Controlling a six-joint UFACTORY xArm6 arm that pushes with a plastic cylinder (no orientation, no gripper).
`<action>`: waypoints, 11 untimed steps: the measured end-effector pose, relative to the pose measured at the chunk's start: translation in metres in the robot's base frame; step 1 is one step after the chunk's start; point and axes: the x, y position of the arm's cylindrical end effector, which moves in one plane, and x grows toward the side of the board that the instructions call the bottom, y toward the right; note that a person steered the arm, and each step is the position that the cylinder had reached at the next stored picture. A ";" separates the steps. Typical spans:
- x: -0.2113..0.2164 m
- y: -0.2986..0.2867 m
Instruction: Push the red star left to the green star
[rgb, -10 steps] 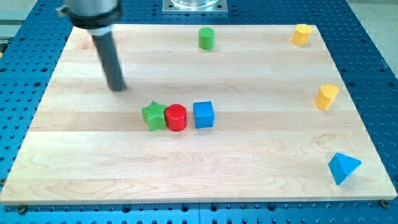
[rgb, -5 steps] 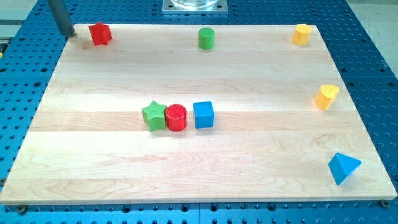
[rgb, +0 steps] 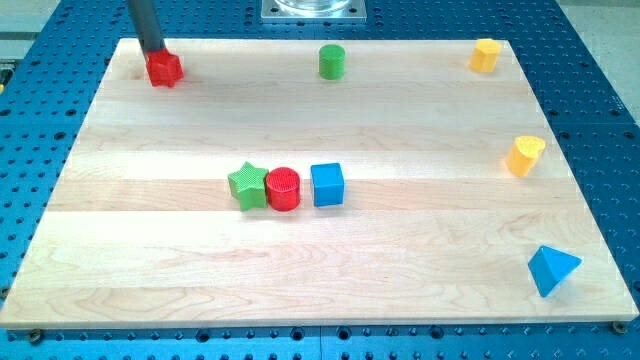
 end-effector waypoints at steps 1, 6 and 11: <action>0.070 -0.001; 0.067 -0.008; 0.068 0.130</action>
